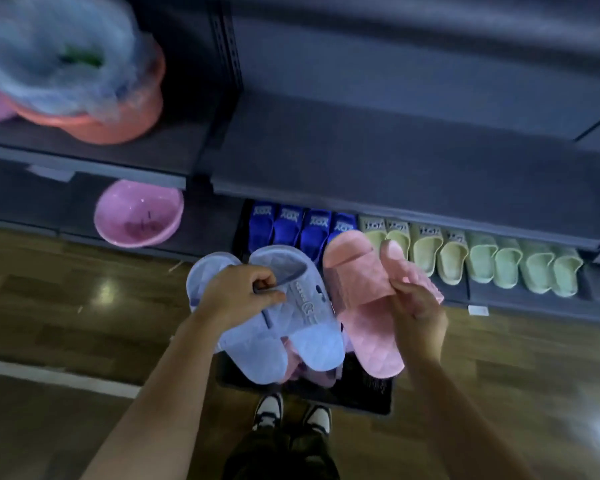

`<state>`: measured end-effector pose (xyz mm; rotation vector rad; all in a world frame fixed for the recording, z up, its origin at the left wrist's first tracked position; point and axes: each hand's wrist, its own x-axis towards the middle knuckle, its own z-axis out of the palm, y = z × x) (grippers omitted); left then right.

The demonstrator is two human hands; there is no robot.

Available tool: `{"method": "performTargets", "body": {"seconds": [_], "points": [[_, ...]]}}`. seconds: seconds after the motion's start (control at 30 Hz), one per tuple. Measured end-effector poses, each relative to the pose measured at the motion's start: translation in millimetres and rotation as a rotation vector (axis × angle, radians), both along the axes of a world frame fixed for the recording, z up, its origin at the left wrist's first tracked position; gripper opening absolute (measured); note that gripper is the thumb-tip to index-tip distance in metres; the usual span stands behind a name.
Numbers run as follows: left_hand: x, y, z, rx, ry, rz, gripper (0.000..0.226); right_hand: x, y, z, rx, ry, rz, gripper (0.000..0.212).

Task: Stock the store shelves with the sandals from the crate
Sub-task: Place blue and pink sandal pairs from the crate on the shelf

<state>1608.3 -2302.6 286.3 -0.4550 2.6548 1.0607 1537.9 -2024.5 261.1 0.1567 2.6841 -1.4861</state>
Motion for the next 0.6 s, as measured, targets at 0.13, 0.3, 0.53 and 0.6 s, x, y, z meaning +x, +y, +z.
{"method": "performTargets", "body": {"seconds": [0.13, 0.3, 0.53, 0.6], "points": [[-23, 3, 47, -0.018, 0.021, -0.028, 0.025, -11, 10, 44, 0.007, 0.042, -0.015, 0.024], [-71, -7, 68, -0.073, -0.038, -0.117, 0.029, -43, -1, 66, -0.017, 0.037, -0.054, 0.023], [-158, -43, 55, -0.122, 0.038, -0.164, 0.036, -114, -27, 58, 0.015, 0.085, -0.08, 0.024], [-183, -55, 46, -0.189, 0.051, -0.209, 0.034, -138, -36, 51, 0.021, 0.084, -0.085, 0.019]]}}
